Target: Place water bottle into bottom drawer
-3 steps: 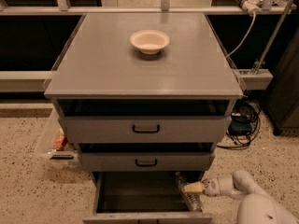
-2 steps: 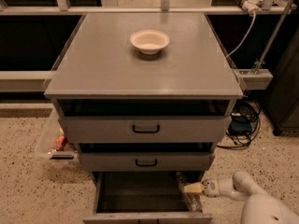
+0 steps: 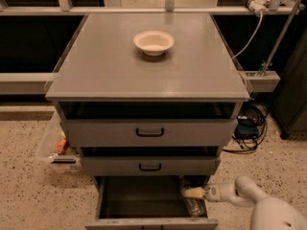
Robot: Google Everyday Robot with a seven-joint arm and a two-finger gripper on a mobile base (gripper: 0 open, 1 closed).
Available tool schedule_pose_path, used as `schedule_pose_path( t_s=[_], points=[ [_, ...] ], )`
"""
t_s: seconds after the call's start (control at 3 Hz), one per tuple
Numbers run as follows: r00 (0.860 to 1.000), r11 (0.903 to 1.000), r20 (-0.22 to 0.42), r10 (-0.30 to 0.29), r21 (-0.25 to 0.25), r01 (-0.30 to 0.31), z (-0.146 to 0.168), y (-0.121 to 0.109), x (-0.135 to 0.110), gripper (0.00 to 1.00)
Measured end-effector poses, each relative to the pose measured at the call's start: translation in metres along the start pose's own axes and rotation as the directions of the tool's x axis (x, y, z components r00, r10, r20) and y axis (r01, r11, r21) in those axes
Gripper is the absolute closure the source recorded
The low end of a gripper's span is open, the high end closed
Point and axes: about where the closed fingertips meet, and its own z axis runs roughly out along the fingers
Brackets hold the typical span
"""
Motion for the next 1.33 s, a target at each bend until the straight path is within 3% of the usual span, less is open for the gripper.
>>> schedule_pose_path(
  t_s=[0.67, 1.33],
  points=[
    [0.999, 0.9922, 0.022, -0.036, 0.120, 0.034, 0.009, -0.012, 0.001, 1.00],
    [0.994, 0.9614, 0.029, -0.102, 0.260, 0.091, 0.012, -0.021, 0.005, 1.00]
  ],
)
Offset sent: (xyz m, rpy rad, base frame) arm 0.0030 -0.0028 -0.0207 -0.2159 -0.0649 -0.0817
